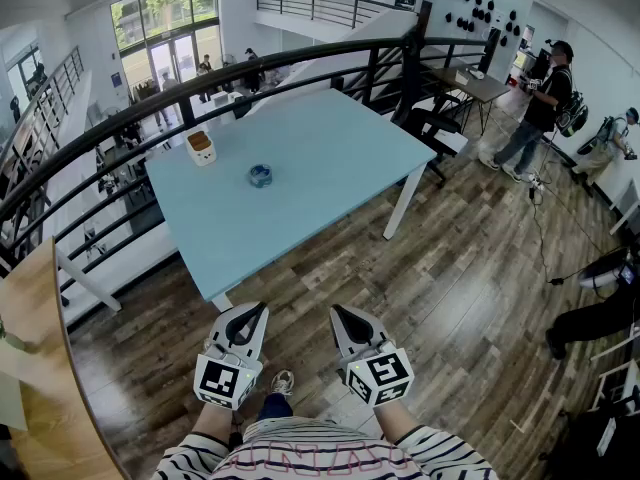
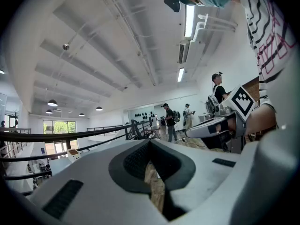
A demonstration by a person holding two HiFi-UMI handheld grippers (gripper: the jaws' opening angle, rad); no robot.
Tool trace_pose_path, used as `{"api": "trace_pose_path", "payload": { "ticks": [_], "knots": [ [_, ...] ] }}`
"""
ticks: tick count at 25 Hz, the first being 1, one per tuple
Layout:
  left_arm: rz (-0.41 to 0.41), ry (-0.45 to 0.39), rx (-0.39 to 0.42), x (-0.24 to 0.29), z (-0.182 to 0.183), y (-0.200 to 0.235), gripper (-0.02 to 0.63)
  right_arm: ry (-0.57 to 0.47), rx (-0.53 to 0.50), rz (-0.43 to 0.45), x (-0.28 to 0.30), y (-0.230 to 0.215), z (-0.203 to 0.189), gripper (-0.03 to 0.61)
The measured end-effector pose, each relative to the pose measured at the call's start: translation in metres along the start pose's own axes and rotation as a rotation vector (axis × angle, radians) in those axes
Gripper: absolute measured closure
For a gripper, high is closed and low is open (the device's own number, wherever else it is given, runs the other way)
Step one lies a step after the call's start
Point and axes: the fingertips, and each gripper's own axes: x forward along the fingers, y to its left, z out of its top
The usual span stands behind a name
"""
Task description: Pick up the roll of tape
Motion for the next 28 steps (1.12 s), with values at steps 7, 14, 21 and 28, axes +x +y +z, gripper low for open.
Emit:
{"api": "trace_pose_path", "payload": {
  "ticks": [7, 14, 21, 28],
  "knots": [
    [-0.037, 0.008, -0.039, 0.022, -0.02, 0.015, 0.586, -0.03, 0.069, 0.038, 0.023, -0.01, -0.004, 0.549],
    [-0.124, 0.048, -0.107, 0.058, -0.041, 0.051, 0.565, -0.028, 0.103, 0.008, 0.069, -0.021, -0.002, 0.521],
    [-0.184, 0.082, -0.118, 0.084, -0.059, 0.108, 0.444, -0.015, 0.136, -0.044, 0.135, -0.024, -0.002, 0.417],
    [-0.252, 0.098, -0.09, 0.112, -0.076, 0.166, 0.42, -0.023, 0.162, -0.131, 0.19, -0.031, -0.005, 0.417]
  ]
}}
